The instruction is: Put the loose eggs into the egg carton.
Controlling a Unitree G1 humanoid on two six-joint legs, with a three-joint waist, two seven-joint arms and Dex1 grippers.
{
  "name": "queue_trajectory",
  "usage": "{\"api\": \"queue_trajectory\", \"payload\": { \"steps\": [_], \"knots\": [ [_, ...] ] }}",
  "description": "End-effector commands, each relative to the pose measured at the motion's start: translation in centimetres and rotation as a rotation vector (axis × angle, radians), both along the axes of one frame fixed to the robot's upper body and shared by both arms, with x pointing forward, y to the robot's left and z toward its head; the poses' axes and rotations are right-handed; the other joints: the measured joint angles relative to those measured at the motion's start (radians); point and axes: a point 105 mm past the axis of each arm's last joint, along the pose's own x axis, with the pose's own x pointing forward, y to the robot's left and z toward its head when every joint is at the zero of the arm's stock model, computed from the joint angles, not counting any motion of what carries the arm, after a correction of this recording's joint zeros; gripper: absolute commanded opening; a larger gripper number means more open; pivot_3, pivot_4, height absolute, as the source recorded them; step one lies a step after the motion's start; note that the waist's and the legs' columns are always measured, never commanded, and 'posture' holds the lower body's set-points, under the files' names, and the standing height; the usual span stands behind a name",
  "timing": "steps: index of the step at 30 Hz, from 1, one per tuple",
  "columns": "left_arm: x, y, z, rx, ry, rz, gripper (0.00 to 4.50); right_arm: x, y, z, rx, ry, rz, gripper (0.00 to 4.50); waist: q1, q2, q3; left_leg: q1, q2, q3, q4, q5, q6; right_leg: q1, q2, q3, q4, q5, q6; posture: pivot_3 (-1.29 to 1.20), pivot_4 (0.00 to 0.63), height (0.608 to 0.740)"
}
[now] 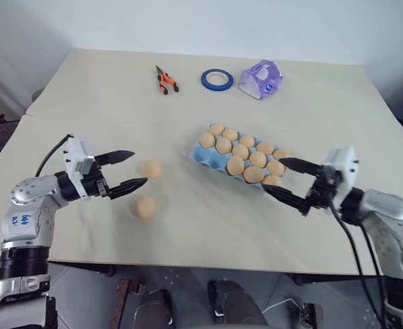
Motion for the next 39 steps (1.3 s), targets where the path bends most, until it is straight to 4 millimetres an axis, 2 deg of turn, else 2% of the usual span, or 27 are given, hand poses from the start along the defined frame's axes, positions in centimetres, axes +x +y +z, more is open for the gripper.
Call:
{"api": "queue_trajectory", "payload": {
  "steps": [1,3,6,13,17,22,28,30,32,37,39],
  "knots": [
    [-1.1,1.5,1.1,0.011,-0.041,0.056,4.5,-1.9,-1.0,1.0,-0.01,-0.037,0.071,4.48,0.0,0.0,0.0,0.001,0.0,0.0,0.0,0.0,0.0,0.001,0.0,0.0,0.0,0.0,0.0,0.0,0.15,0.74],
    [-1.7,2.0,0.7,0.021,-0.029,0.082,4.5,-2.1,-1.7,0.2,-0.053,-0.008,0.067,4.48,0.0,0.0,0.0,0.002,0.0,-0.001,0.0,0.0,0.0,0.002,0.0,0.0,0.0,0.0,0.0,0.0,0.15,0.74],
    [-2.5,2.4,0.6,0.029,-0.026,0.127,4.5,-1.7,-2.4,0.1,-0.054,-0.004,0.03,4.48,0.0,0.0,0.0,0.004,-0.001,-0.002,0.0,-0.002,0.004,0.005,-0.002,-0.001,-0.001,0.001,-0.001,0.0,0.15,0.74],
    [-5.5,2.2,-0.4,0.057,0.044,0.235,4.5,-2.1,-2.2,0.1,-0.042,0.012,0.059,4.48,0.001,0.0,0.0,0.006,-0.001,-0.005,-0.002,-0.004,0.005,0.008,-0.003,-0.002,-0.004,0.001,-0.002,0.0,0.15,0.74],
    [-6.7,1.5,-1.0,0.056,0.045,0.292,4.5,-1.6,-2.2,0.6,-0.044,0.006,0.052,4.48,0.001,0.001,0.0,0.006,-0.001,-0.006,-0.002,-0.004,0.005,0.009,-0.003,-0.003,-0.006,0.0,-0.002,0.0,0.15,0.74],
    [-6.1,-1.0,-2.1,0.061,0.058,0.275,4.5,-0.8,-2.1,0.9,-0.053,-0.006,0.051,4.48,0.002,0.002,0.001,0.007,-0.001,-0.008,-0.001,-0.007,0.002,0.012,-0.003,-0.004,-0.008,0.0,-0.004,0.0,0.15,0.74],
    [-4.0,-3.2,-4.7,0.098,0.124,0.263,4.5,-0.3,-1.5,1.1,-0.056,-0.022,0.044,4.48,0.004,0.002,0.001,0.006,-0.004,-0.01,-0.001,-0.007,0.004,0.014,-0.004,-0.004,-0.011,0.0,-0.003,0.0,0.15,0.74],
    [-3.5,-4.0,-5.0,0.096,0.112,0.241,4.5,-0.2,-1.3,1.1,-0.054,-0.027,0.042,4.48,0.003,0.002,0.001,0.006,-0.004,-0.01,-0.002,-0.006,0.008,0.014,-0.004,-0.004,-0.011,0.002,-0.001,0.0,0.15,0.74],
    [-2.7,-4.4,-5.8,0.096,0.141,0.242,4.5,-0.1,-1.1,1.1,-0.049,-0.035,0.032,4.48,0.003,0.002,0.001,0.006,-0.003,-0.01,-0.002,-0.006,0.008,0.014,-0.004,-0.004,-0.011,0.002,-0.001,0.0,0.15,0.74],
    [-2.4,-5.1,-6.8,0.113,0.184,0.213,4.5,-0.1,-1.0,1.2,-0.041,-0.047,0.006,4.48,0.002,0.004,0.002,0.006,-0.001,-0.01,-0.002,-0.006,0.007,0.013,-0.002,-0.004,-0.011,0.001,-0.001,0.0,0.15,0.74],
    [-2.4,-5.2,-7.2,0.126,0.205,0.219,4.11,0.0,-1.2,1.2,-0.043,-0.054,-0.016,4.5,0.004,0.004,0.002,0.006,-0.001,-0.01,-0.002,-0.006,0.007,0.013,-0.002,-0.005,-0.011,0.001,-0.001,0.0,0.15,0.74]
  ]
}}
